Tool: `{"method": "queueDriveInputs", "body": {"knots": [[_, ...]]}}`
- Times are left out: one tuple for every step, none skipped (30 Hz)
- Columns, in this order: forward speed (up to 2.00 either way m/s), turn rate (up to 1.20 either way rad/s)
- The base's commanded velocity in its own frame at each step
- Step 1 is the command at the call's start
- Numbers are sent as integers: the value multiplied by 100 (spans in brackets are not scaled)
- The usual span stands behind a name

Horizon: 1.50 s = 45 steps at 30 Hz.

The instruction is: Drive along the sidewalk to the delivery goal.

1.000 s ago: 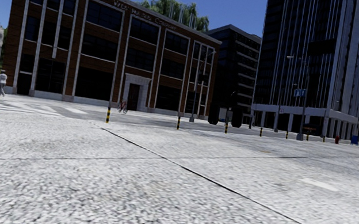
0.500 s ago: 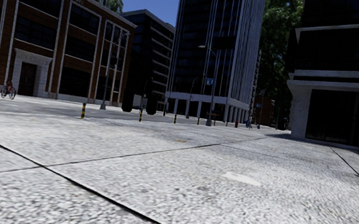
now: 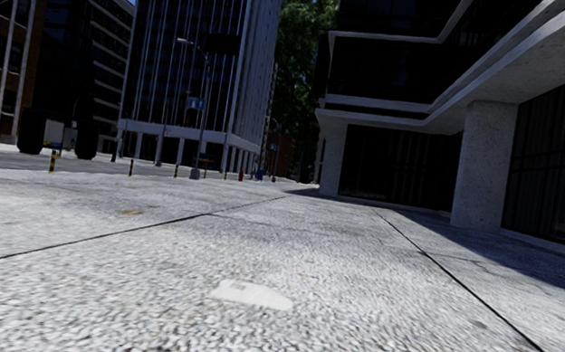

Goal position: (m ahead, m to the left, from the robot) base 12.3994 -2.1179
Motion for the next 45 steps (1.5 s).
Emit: {"method": "queueDriveInputs", "body": {"knots": [[200, 0], [200, 0], [200, 0], [200, 0], [200, 0], [200, 0], [200, 0], [200, 0], [200, 0], [200, 0], [200, 0], [200, 0], [200, 0], [200, 0], [200, 0], [200, 0], [200, 0], [200, 0], [200, 0], [200, 0], [200, 0], [200, 0], [200, 0], [200, 0], [200, 0], [200, 0], [200, -24], [200, -46], [200, -94], [200, -94], [200, -109], [200, -114], [200, -115], [200, -76], [200, -29], [200, -13], [200, -13], [200, 0], [200, 0], [200, 0], [200, 0], [200, 0], [200, 0], [200, 0], [200, 0]]}}
